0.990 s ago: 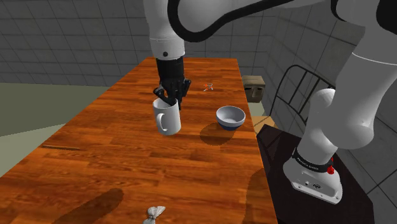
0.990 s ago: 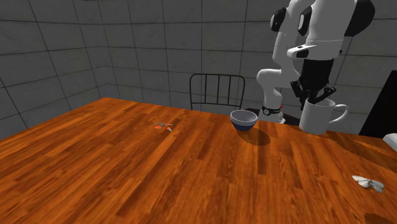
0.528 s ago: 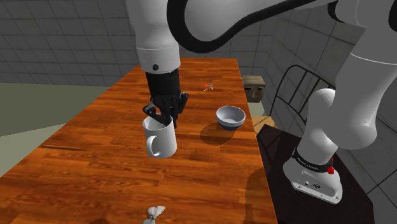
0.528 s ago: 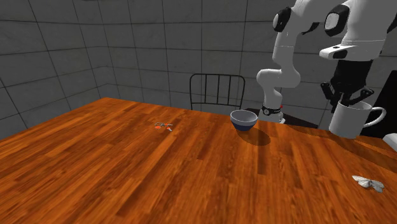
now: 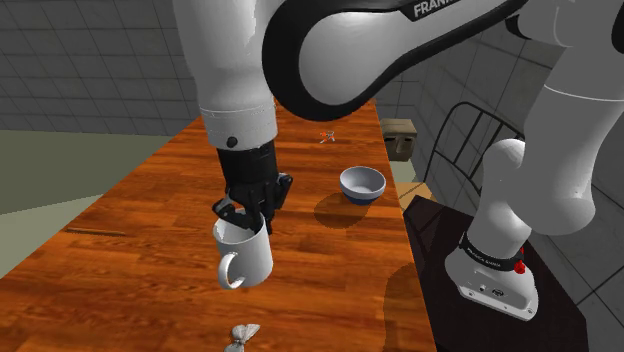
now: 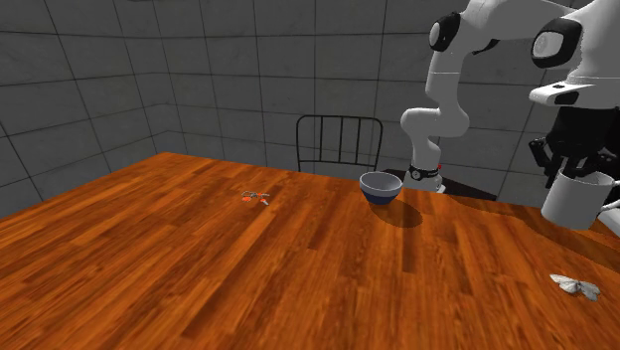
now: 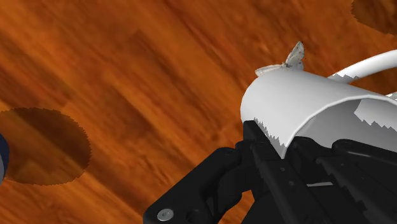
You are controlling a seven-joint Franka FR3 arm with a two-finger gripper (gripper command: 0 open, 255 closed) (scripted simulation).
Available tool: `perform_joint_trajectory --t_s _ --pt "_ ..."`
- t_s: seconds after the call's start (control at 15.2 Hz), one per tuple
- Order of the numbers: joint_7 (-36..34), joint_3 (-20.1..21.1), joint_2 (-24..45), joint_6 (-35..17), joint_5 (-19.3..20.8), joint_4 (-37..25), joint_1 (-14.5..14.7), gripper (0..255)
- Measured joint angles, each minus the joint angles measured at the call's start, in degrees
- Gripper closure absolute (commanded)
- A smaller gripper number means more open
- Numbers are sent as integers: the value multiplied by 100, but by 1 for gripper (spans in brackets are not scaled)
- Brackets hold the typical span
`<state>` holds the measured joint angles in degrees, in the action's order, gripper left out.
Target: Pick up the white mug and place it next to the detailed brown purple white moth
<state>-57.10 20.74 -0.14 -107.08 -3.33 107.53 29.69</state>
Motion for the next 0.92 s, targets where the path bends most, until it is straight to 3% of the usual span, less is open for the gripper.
perform_joint_trajectory --t_s 0.92 --pt "-19 19 234 -1055 68 834 23 255"
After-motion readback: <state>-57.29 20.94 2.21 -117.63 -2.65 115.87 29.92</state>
